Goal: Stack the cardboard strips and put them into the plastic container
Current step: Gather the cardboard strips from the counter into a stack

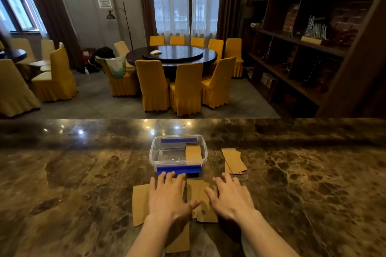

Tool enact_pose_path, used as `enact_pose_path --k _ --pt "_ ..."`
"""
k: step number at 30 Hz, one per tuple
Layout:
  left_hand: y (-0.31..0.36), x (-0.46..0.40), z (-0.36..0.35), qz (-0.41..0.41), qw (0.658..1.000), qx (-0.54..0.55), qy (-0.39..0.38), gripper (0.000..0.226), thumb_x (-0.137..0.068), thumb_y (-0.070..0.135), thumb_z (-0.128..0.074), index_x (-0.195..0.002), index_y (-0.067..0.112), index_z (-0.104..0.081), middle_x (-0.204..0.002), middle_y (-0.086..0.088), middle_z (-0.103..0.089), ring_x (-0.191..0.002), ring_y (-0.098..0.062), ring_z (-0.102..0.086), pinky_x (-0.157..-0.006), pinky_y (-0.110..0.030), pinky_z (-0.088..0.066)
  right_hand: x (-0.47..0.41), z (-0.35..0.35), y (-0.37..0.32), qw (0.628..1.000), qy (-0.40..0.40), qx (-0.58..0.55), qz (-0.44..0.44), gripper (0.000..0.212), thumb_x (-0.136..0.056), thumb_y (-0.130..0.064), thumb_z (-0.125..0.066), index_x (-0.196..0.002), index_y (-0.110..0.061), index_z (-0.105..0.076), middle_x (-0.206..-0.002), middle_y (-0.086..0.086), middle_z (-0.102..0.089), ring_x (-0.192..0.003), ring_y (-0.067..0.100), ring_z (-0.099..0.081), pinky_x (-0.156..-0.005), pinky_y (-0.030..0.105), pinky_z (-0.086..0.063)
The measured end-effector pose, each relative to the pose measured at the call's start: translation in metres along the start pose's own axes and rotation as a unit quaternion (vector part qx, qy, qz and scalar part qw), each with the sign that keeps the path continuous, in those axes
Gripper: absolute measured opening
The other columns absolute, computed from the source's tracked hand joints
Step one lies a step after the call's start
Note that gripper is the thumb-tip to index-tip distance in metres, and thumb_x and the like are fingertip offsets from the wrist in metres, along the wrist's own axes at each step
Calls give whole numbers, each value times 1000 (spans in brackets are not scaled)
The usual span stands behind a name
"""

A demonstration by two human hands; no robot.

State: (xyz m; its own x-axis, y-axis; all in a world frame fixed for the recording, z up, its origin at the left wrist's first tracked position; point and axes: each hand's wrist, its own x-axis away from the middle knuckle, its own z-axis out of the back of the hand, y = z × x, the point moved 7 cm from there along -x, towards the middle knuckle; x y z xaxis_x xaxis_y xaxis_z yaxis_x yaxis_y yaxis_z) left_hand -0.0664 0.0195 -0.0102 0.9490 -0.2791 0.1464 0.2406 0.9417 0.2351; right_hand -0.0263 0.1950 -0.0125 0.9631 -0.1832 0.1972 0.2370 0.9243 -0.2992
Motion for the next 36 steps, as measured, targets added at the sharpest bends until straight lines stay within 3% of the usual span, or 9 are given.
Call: enact_pose_path --k 6,13,16,19,22,26,28,33,36 --pt "28 4 -29 -18 999 -33 -25 89 -79 79 -52 -151 27 -43 -164 -3 -35 -155 -27 -20 -129 -53 -10 -2 -15 9 1000 -4 15 0 52 -99 -50 -32 -140 -25 -51 -152 4 -43 -136 27 -42 -110 48 -40" --pt "50 2 -52 -26 999 -41 11 92 -81 71 -55 -153 15 -40 -164 -7 -36 -156 -28 -18 -130 -47 -8 -5 -20 18 999 7 24 27 41 -99 -44 -40 -130 -24 -58 -135 1 -55 -124 23 -47 -103 42 -45" --pt "54 0 -49 -7 999 -12 33 82 -79 66 -64 -145 20 -48 -156 -3 -46 -151 -26 -28 -128 -44 -18 -6 -17 23 999 26 -1 33 38 -96 -46 -46 -127 -27 -58 -130 -2 -59 -119 21 -50 -100 40 -47" --pt "52 -2 -45 23 994 84 60 52 -78 54 -77 -121 35 -54 -128 10 -61 -126 -16 -49 -107 -33 -41 -5 -14 35 993 56 -102 3 36 -93 -44 -58 -126 -33 -51 -122 -8 -62 -114 15 -56 -97 37 -51" --pt "45 0 -43 61 969 229 68 30 -85 43 -77 -93 43 -48 -98 17 -64 -97 -7 -61 -82 -27 -51 -1 -16 50 963 78 -248 -69 46 -88 -34 -71 -126 -35 -45 -113 -11 -64 -109 12 -61 -94 35 -54" --pt "44 0 -46 108 883 455 48 20 -90 25 -76 -94 33 -59 -91 5 -73 -82 -10 -73 -76 -38 -66 -6 -20 60 913 43 -394 -101 42 -86 -24 -77 -120 -28 -53 -98 -7 -73 -87 6 -70 -69 16 -54" --pt "46 -2 -45 106 867 485 40 18 -91 23 -75 -98 29 -61 -90 1 -76 -80 -11 -76 -76 -40 -67 -9 -23 57 879 -4 -465 -104 28 -90 -17 -72 -115 -21 -59 -89 0 -77 -77 12 -76 -62 21 -59" --pt "39 -3 -37 85 939 325 74 17 -93 43 -68 -107 41 -58 -102 17 -70 -96 0 -67 -88 -32 -62 -9 -27 58 866 -25 -488 -109 10 -97 -16 -63 -104 -21 -67 -85 5 -78 -77 15 -77 -66 33 -65" --pt "29 -8 -25 106 983 90 116 55 -87 60 -65 -134 34 -52 -128 9 -65 -123 -13 -58 -108 -39 -49 -11 -29 62 864 -23 -484 -140 8 -98 -18 -61 -100 -21 -67 -87 5 -78 -82 18 -75 -69 38 -65"
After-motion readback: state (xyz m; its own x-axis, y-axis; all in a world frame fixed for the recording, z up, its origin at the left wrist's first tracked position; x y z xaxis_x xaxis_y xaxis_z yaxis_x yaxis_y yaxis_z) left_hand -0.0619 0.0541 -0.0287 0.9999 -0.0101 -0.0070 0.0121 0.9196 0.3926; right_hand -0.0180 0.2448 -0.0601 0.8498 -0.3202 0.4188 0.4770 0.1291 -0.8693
